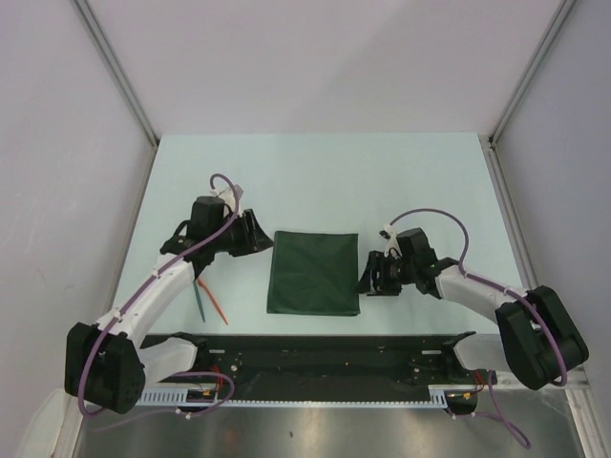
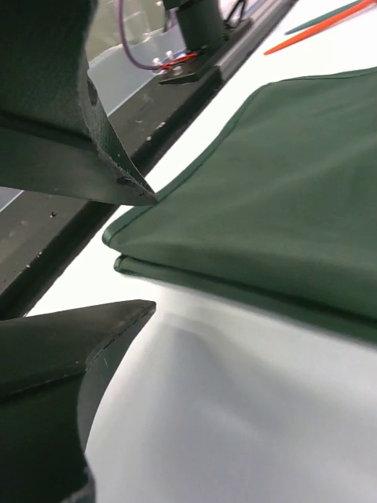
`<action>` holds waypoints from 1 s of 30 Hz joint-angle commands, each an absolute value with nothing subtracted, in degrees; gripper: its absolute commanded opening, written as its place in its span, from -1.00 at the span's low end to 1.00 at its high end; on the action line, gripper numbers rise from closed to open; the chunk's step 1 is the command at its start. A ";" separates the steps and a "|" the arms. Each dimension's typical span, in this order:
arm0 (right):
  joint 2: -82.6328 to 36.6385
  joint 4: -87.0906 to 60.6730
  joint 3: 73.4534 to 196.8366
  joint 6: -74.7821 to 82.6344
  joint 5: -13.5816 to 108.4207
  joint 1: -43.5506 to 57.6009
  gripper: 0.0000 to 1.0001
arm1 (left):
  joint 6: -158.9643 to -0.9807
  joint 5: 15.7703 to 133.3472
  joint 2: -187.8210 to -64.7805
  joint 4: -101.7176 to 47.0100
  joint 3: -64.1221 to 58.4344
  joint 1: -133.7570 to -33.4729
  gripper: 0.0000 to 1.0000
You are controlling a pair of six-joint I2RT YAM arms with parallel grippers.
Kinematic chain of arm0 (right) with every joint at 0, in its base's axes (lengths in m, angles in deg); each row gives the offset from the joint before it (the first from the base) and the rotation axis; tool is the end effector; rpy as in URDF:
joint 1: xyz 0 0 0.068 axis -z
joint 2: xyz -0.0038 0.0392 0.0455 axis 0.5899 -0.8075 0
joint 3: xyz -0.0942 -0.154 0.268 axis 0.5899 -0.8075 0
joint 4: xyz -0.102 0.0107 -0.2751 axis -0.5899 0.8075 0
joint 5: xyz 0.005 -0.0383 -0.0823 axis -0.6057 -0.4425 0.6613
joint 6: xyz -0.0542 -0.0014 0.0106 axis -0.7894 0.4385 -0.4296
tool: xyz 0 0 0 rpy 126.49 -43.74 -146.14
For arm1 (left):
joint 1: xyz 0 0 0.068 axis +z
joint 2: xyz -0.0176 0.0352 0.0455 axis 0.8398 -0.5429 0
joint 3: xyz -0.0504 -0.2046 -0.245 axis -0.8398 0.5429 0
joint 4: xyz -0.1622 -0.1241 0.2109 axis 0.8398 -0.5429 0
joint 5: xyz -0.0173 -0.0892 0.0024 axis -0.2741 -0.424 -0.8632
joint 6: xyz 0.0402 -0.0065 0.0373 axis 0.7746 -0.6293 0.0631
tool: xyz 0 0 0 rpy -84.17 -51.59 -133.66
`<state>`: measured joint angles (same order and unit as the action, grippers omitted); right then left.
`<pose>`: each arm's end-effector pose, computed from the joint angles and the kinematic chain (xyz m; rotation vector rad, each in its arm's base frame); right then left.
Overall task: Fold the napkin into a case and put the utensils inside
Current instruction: Rotate the lower triangle-folded napkin at the center of the board.
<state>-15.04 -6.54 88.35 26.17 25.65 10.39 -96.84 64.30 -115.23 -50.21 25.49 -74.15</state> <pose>0.2050 0.1195 0.1802 -0.1625 2.5972 1.0197 0.2337 -0.0840 0.2843 -0.0614 2.3696 -0.7695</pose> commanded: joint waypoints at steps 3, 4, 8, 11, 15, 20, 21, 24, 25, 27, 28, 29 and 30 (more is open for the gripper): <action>-15.31 -11.24 83.61 30.51 24.47 6.71 0.03 | -95.11 61.55 -114.17 -49.32 25.47 -72.59 0.03; -15.22 -11.69 83.07 30.86 24.56 6.53 0.01 | -95.20 61.12 -114.52 -49.06 25.55 -72.24 0.04; -17.23 -16.25 81.31 31.92 24.56 6.45 -0.14 | -96.25 59.27 -115.58 -47.74 25.99 -71.44 0.08; -19.87 -19.15 81.04 32.35 23.60 6.53 -0.24 | -97.39 58.04 -116.46 -47.04 25.91 -70.92 0.12; -22.42 -19.17 81.48 31.83 24.03 7.76 -0.58 | -99.50 58.12 -116.90 -46.42 26.00 -70.56 0.24; -21.54 -11.73 83.23 28.85 28.33 12.06 -0.83 | -103.37 57.95 -118.04 -43.62 27.05 -70.47 0.30; -21.81 -10.48 84.02 27.27 28.52 14.16 -0.90 | -103.98 58.03 -118.57 -42.91 27.40 -70.47 0.30; -23.47 -7.22 86.66 25.86 30.10 17.68 -0.97 | -106.71 58.56 -120.24 -39.75 28.72 -70.56 0.29; -23.91 -7.21 87.28 24.98 30.19 18.39 -0.98 | -108.28 58.48 -120.68 -38.87 29.24 -70.56 0.29; -25.23 -6.95 89.12 24.10 30.19 19.19 -0.98 | -109.69 59.00 -121.64 -36.41 30.39 -70.56 0.28; -25.50 -6.95 89.65 23.14 30.80 19.36 -0.98 | -111.35 59.00 -121.91 -35.53 30.65 -70.56 0.28; -26.02 -6.77 90.18 22.61 31.59 19.54 -0.96 | -112.15 58.91 -122.00 -33.35 31.61 -70.65 0.27; -26.98 -6.42 91.66 21.90 32.81 19.71 -0.96 | -112.95 59.70 -122.43 -32.89 31.79 -70.91 0.28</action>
